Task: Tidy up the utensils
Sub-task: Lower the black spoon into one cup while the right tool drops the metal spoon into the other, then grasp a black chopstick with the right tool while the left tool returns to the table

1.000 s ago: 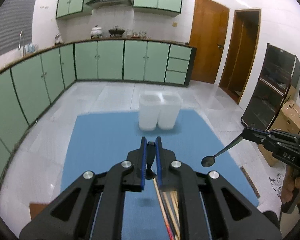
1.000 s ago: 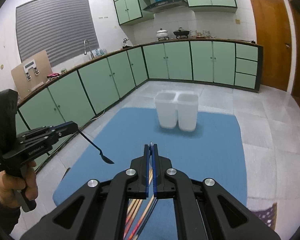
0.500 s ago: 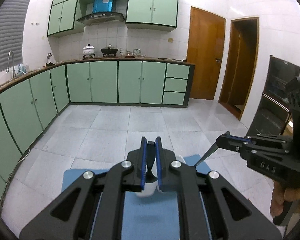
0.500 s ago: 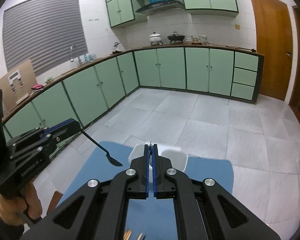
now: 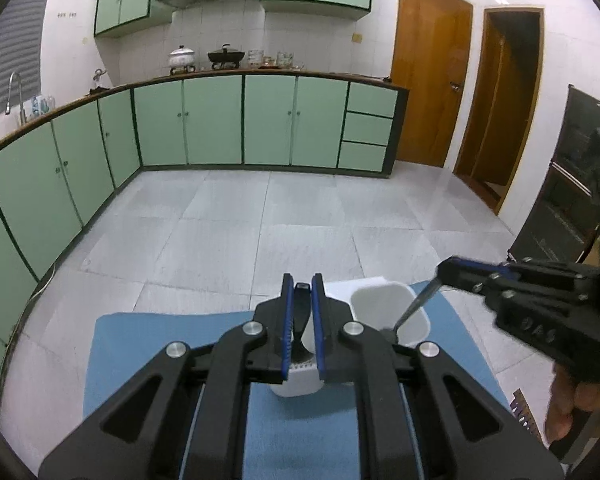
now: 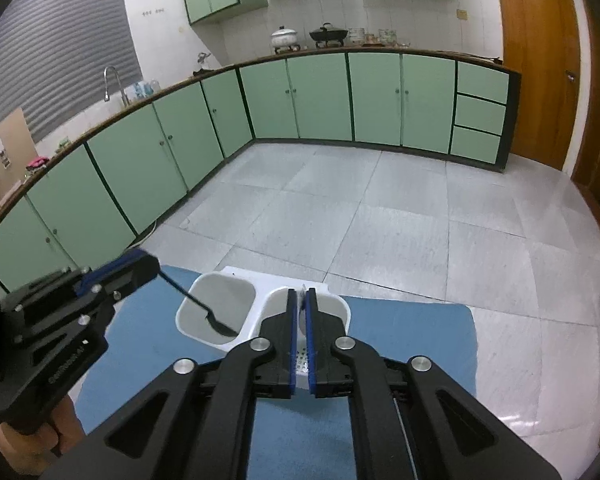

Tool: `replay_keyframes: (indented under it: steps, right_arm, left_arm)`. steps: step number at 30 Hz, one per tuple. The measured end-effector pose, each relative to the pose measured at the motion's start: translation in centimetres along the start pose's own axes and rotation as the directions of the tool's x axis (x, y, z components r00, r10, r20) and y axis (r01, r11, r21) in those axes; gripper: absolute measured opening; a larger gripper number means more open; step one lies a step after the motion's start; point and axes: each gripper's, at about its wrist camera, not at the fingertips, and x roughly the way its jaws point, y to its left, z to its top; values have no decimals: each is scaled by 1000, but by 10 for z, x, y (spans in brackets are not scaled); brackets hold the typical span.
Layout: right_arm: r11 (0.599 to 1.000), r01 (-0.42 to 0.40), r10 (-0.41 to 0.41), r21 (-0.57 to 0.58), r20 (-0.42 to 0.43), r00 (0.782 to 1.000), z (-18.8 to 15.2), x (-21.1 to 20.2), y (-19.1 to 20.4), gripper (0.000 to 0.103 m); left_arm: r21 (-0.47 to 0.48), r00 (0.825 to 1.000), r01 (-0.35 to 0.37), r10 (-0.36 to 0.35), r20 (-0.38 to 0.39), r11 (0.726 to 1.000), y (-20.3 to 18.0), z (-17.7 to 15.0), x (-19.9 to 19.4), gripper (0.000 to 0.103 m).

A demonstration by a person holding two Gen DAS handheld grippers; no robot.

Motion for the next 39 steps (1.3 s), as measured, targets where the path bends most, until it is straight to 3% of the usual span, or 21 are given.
replay_keyframes:
  steps: [2,3,5,7,9,13,17,21,24,28,31,32,39]
  right_arm:
    - [1000,-10,9,12,26,1000,2,-15,-2,8]
    - [1000,-16,15,16,48,999,4,-29,-3,8]
    - [1000,-17,16,17,76,997,5,-48,-3,9]
    - [1000,-21,19,12,124,992,1,-81,0,9]
    - [1000,-18,17,-1,165,986,-8,-113,7,9]
    - [1000,-7,13,-23,256,967,-59,-181,21,22]
    - [1000,7,2,-31,294,956,-147,-229,41,28]
    - [998,64,-55,-24,292,955,-242,-244,62,29]
    - [995,96,-88,-16,261,961,-312,-239,81,29]
    - [994,105,-103,2,215,971,-388,-229,107,28]
    - [992,125,-120,-12,204,972,-414,-226,122,28]
    - [992,126,-122,-7,202,972,-420,-226,126,28]
    - [991,134,-132,-6,170,977,-443,-213,135,28]
  left_arm:
    - [-3,1000,-3,3,7,1000,4,0,-11,15]
    - [-5,1000,-5,5,17,1000,7,1,-22,26]
    - [4,999,-19,19,44,1000,9,5,-41,37]
    - [17,997,-29,27,74,999,10,5,-70,38]
    - [23,993,-43,40,109,999,13,1,-109,48]
    - [23,985,-63,58,162,998,19,-34,-179,61]
    - [-2,980,-72,71,186,997,26,-103,-242,67]
    - [-34,967,-115,120,225,993,24,-194,-293,77]
    - [-65,965,-123,134,227,990,15,-261,-316,79]
    - [-93,973,-126,141,182,988,7,-323,-325,80]
    - [-89,975,-150,163,154,985,0,-354,-328,81]
    - [-108,979,-128,143,144,986,0,-361,-329,81]
    - [-96,986,-115,125,106,989,-12,-387,-321,81]
